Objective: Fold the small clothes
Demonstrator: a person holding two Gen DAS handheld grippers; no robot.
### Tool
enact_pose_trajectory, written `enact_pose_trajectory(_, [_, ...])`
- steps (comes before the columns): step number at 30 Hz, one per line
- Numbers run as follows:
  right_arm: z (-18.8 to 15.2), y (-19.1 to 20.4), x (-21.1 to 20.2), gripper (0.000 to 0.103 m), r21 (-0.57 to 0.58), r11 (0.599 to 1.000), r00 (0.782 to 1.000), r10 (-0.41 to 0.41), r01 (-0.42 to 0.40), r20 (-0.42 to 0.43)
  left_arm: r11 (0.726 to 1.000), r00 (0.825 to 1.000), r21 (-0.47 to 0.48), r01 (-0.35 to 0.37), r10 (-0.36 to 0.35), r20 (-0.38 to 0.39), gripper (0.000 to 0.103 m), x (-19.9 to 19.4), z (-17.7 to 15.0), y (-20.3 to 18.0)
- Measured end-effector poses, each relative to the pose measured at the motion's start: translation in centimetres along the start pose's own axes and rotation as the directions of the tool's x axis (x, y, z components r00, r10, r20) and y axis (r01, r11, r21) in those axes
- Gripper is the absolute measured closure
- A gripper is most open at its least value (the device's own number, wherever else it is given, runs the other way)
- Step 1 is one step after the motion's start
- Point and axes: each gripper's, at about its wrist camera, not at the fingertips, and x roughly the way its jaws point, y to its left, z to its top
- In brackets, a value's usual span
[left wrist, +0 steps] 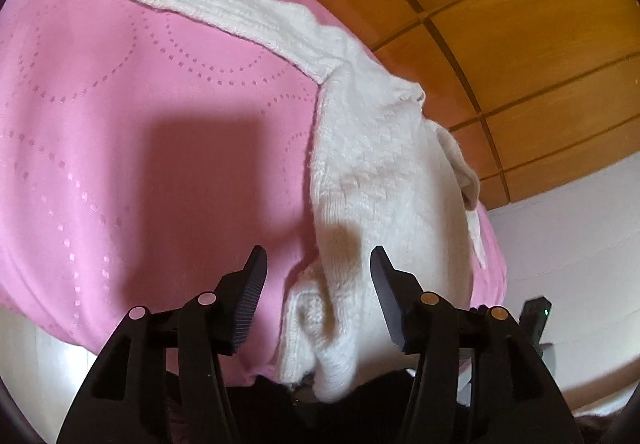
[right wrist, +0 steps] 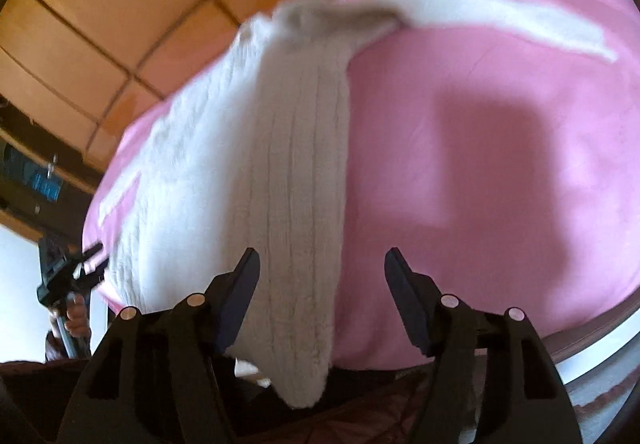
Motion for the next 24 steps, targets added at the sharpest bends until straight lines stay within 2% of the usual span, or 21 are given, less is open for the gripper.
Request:
enact_pose_trajectory(1, [-0.2,0.0,0.8,0.049,-0.004,1.000,1.000,0.000,0.000,-0.019,1.000,1.000,0.009,0.006,-0.006,-0.004,0.038,0.2,-0.2,-0.1])
enact_pose_trajectory(2, [-0.4,0.1,1.3,0.053,-0.002,1.000,1.000,0.012,-0.013,-0.029,1.000,1.000,0.023,0.016,-0.016,-0.013,0.037,0.6,-0.6,-0.4])
enact_pose_trajectory(4, [-0.7,0.2,2.0,0.068,0.006,0.999,0.998,0.049,-0.048,-0.028,0.998,0.999,0.058,0.031,-0.030,-0.022,0.037,1.4,-1.0,-0.9])
enact_pose_trajectory(5, [-0.8,0.4,2.0,0.086,0.006,0.998,0.998,0.059,-0.059,-0.031,0.996,0.999,0.078,0.037,-0.036,-0.019,0.037,1.8,-1.0,-1.3])
enact_pose_trajectory(6, [-0.6,0.7,2.0,0.097,0.002,0.999,0.998,0.054,-0.054,-0.028,0.994,0.999,0.102,0.048,-0.046,-0.028,0.037,2.2,-1.2,-1.8])
enact_pose_trajectory(8, [0.0,1.7,0.8,0.097,-0.021,0.997,0.997,0.076,-0.076,0.012,0.981,0.994,0.176,0.084,-0.069,-0.088,0.066,2.8,-1.6,-3.2])
enact_pose_trajectory(9, [0.4,2.7,-0.9,0.098,-0.046,0.994,0.993,0.107,-0.104,0.057,0.970,0.992,0.228,0.088,-0.064,-0.108,0.091,2.9,-1.7,-4.1])
enact_pose_trajectory(10, [0.9,3.6,-2.7,0.098,-0.075,0.990,0.986,0.131,-0.124,0.100,0.956,0.994,0.287,0.068,-0.041,-0.100,0.097,2.6,-1.9,-5.1])
enact_pose_trajectory(12, [1.5,5.3,-7.1,0.098,-0.143,0.974,0.960,0.203,-0.177,0.195,0.948,0.994,0.304,0.091,-0.067,-0.087,0.099,1.2,-1.6,-6.2])
enact_pose_trajectory(13, [1.6,6.1,-9.4,0.098,-0.188,0.963,0.941,0.235,-0.192,0.242,0.943,0.992,0.307,0.128,-0.115,-0.060,0.099,-0.5,-1.3,-7.0])
enact_pose_trajectory(15, [1.5,6.9,-12.3,0.099,-0.247,0.950,0.920,0.259,-0.190,0.293,0.928,0.983,0.329,0.178,-0.184,-0.013,0.099,-3.5,-0.9,-8.3])
enact_pose_trajectory(17, [1.3,6.4,-12.8,0.099,-0.255,0.955,0.932,0.224,-0.152,0.284,0.925,0.978,0.324,0.199,-0.210,-0.001,0.099,-5.0,-0.7,-8.6])
enact_pose_trajectory(19, [0.9,4.6,-10.6,0.099,-0.197,0.973,0.962,0.160,-0.117,0.221,0.930,0.981,0.316,0.186,-0.191,-0.015,0.099,-5.1,-0.8,-8.0])
enact_pose_trajectory(20, [0.4,3.3,-8.8,0.099,-0.157,0.984,0.979,0.107,-0.079,0.176,0.945,0.989,0.292,0.148,-0.144,-0.037,0.099,-4.4,-1.1,-6.9])
enact_pose_trajectory(21, [0.3,2.4,-7.5,0.099,-0.128,0.990,0.985,0.083,-0.063,0.149,0.959,0.994,0.262,0.105,-0.100,-0.034,0.099,-3.8,-1.3,-6.0])
enact_pose_trajectory(24, [-0.5,0.0,-4.4,0.099,-0.046,0.999,0.996,0.023,-0.019,0.090,0.980,0.997,0.199,-0.010,0.026,-0.077,0.099,-1.1,-1.8,-3.5])
